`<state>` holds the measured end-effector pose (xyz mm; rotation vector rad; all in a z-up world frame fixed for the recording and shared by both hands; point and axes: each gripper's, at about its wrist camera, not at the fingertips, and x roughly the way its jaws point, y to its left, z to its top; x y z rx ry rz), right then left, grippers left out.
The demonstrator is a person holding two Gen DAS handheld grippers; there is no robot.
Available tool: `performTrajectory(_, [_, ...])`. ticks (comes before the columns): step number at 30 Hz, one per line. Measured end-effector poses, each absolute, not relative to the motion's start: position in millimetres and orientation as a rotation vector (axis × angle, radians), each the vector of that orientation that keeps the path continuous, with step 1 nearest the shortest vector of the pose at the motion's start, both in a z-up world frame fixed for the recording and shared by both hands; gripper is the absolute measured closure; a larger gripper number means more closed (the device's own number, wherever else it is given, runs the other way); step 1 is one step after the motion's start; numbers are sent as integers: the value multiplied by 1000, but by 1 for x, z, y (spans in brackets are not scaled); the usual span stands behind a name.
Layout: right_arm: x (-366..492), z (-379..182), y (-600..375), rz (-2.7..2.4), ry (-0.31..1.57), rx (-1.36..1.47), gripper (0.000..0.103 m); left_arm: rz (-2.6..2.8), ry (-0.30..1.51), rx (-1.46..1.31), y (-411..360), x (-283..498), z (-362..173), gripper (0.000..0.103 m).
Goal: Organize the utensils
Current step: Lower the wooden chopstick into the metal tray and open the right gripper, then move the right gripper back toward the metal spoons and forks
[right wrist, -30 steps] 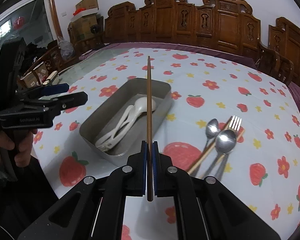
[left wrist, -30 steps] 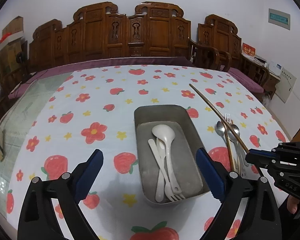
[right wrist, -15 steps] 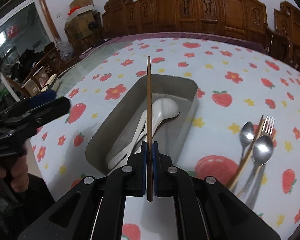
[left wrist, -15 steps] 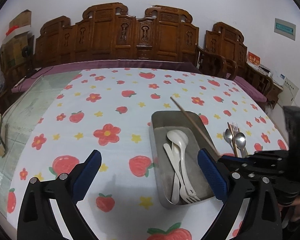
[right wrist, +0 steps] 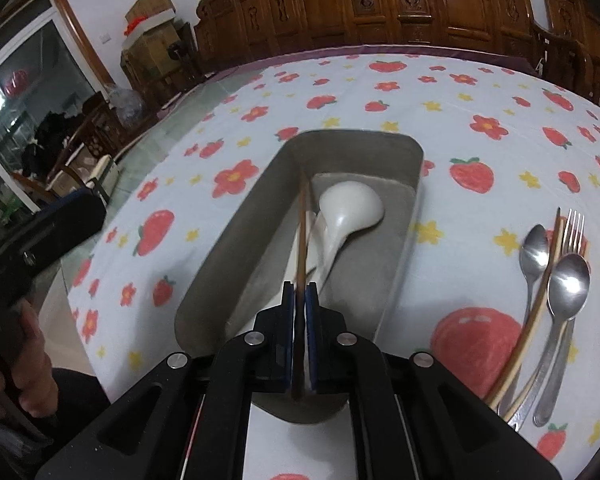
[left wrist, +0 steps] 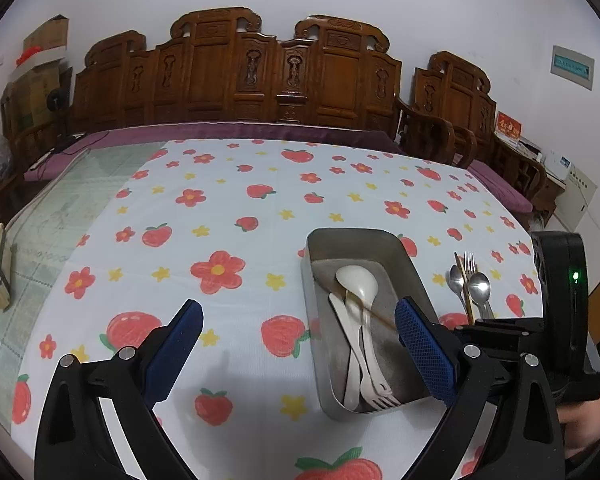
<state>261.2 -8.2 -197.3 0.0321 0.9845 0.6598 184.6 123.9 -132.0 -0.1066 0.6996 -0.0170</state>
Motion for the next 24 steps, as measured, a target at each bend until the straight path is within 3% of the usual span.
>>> performTrajectory(16, [243,-154,-97,624,804,-71,89,-93,700,-78,83,188,-134,10])
performTrajectory(20, [240,-157,-130,537,778,-147,79,-135,712,-56,59,189,-136,10])
performTrajectory(24, [243,-172,-155,463,782,-188,78,-178,716,-39,35,189,-139,10])
